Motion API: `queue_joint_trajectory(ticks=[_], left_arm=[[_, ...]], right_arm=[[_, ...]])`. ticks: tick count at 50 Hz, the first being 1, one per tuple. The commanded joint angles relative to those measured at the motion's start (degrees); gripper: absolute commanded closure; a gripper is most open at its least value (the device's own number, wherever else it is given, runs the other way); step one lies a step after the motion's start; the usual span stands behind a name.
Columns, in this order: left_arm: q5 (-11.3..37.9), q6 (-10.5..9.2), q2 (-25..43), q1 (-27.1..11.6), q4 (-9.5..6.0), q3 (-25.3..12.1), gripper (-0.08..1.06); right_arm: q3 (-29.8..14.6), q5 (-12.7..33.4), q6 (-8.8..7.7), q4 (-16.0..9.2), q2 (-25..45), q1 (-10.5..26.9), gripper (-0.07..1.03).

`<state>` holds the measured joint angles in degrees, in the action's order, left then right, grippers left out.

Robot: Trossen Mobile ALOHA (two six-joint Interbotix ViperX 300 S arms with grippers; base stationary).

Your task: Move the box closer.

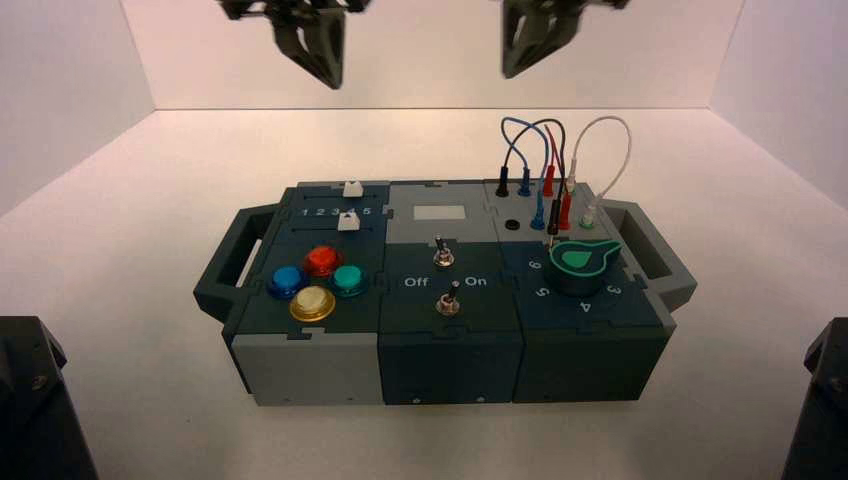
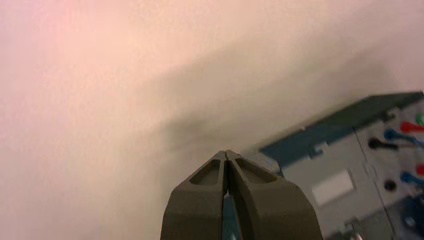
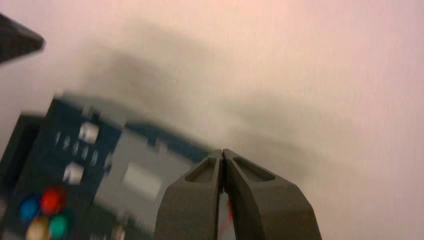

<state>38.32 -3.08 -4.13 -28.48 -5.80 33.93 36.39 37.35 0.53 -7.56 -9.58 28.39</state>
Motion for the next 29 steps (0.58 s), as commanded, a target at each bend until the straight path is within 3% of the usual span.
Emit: queue_joint_trajectory(ticks=[1,5,13,29], left_arm=[[0.2,-1.23,-6.0,-1.0,-0.35,2.8,1.01],[0.3,-2.37,-10.5,-1.5,-0.53,6.4,1.01],[-0.5,-3.08,-14.6,-1.6,-0.44,9.5,1.01],[-1.1,-3.69,-14.2,-1.6,-0.44,10.5,1.01]], right_arm=[[3.0,1.9,0.18,-1.1,-6.9,0.3,0.99],[7.6,2.1,0.18,-1.5,-12.4,0.3,0.99],[11.7,1.3,-0.26,-1.1,-17.4,0.3,0.99],[13.4,0.8,-1.05,0.9,-16.6,0.3,0.99]])
